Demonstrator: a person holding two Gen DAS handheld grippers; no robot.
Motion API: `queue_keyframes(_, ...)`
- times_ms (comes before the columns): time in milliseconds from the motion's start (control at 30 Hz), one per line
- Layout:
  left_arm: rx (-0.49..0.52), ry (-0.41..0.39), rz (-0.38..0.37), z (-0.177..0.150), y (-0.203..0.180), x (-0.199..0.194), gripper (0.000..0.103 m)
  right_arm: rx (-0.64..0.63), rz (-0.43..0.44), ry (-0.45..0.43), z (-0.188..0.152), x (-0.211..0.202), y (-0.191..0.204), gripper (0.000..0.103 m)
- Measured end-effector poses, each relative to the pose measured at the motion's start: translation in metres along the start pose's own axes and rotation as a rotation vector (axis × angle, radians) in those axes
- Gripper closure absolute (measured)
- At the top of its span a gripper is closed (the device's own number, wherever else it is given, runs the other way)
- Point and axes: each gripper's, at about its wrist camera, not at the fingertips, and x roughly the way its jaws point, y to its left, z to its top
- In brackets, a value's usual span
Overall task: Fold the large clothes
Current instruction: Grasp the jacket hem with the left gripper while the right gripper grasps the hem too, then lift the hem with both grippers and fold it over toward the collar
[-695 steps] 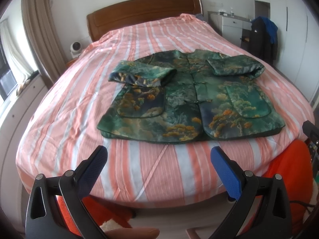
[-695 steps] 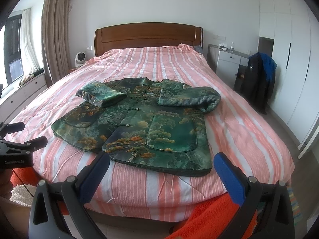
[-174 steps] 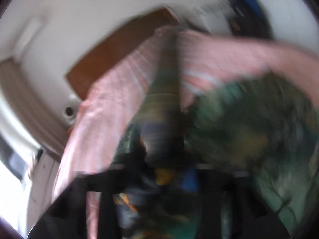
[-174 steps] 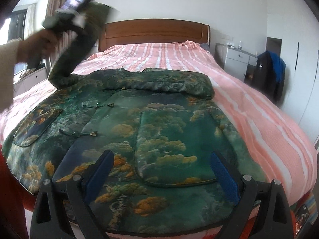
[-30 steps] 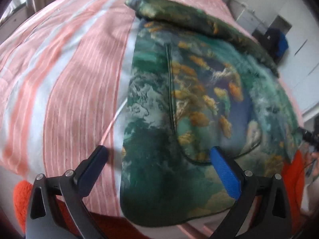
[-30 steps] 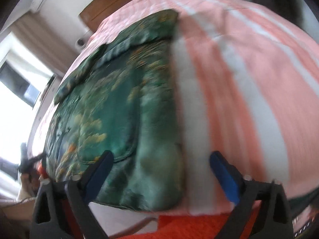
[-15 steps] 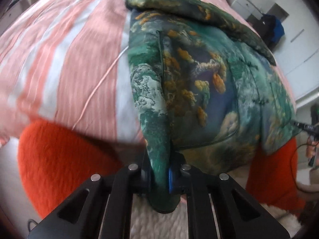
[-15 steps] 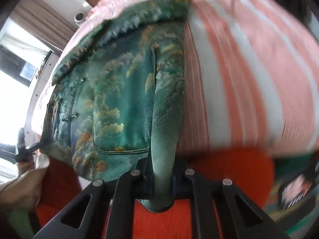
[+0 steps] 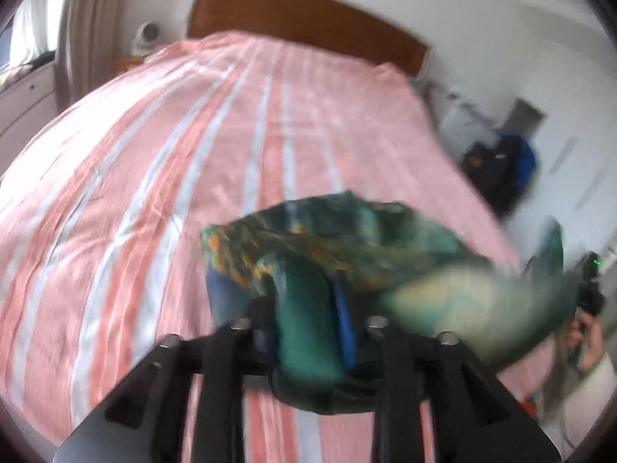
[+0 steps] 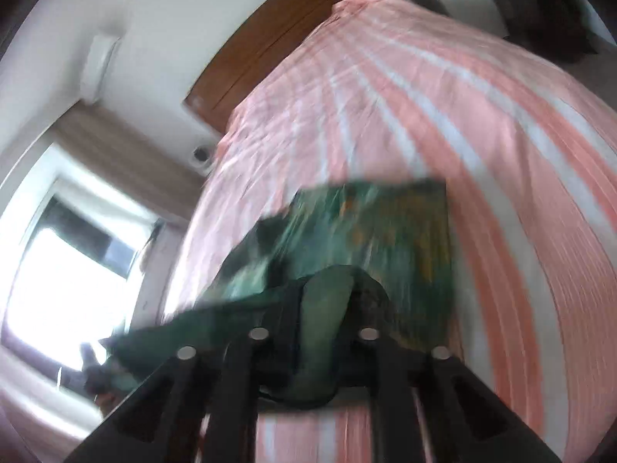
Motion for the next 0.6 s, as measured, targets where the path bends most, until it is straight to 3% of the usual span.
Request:
queue_keyframes(33, -0.015, 0.028, 0.027, 0.001, 0.014, 0.005, 0.036, 0.034, 0.002, -0.009, 0.007, 0.016, -0.005, 0.054)
queue_keyframes(67, -0.039, 0.065, 0.082, 0.001, 0.024, 0.014, 0.018, 0.094, 0.003, -0.034, 0.013, 0.033, -0.016, 0.024)
queue_keyframes(100, -0.073, 0.065, 0.127, 0.002, 0.033, 0.018, 0.015, 0.132, -0.011, -0.058, 0.013, 0.039, -0.023, 0.008)
queue_keyframes(200, -0.126, 0.027, 0.083, -0.011, 0.068, -0.005, 0.007, 0.238, 0.021, -0.133, 0.017, 0.035, -0.041, 0.008)
queue_keyframes(267, -0.121, -0.008, 0.083, -0.014, 0.075, -0.011, 0.003, 0.219, -0.015, -0.144, 0.022, 0.023, -0.047, 0.006)
queue_keyframes(333, -0.062, 0.0, 0.083, -0.014, 0.074, -0.003, 0.003, 0.096, -0.115, -0.101, 0.028, 0.02, -0.036, 0.005)
queue_keyframes(433, 0.043, 0.102, 0.08, -0.013, 0.052, 0.036, 0.004, -0.13, -0.235, 0.029, 0.03, 0.049, -0.014, 0.005)
queue_keyframes(500, 0.117, 0.158, 0.116, -0.017, 0.03, 0.073, 0.011, -0.218, -0.293, 0.088, 0.024, 0.077, -0.002, 0.005)
queue_keyframes(533, 0.137, 0.176, 0.139, -0.019, 0.021, 0.085, 0.041, -0.241, -0.321, 0.093, 0.021, 0.091, 0.001, 0.006)
queue_keyframes(567, 0.147, 0.22, 0.156, -0.023, 0.011, 0.102, 0.085, -0.26, -0.343, 0.091, 0.018, 0.105, 0.004, 0.009)
queue_keyframes(600, 0.139, 0.231, 0.194, -0.026, 0.007, 0.105, 0.094, -0.27, -0.366, 0.095, 0.014, 0.119, 0.006, 0.025)
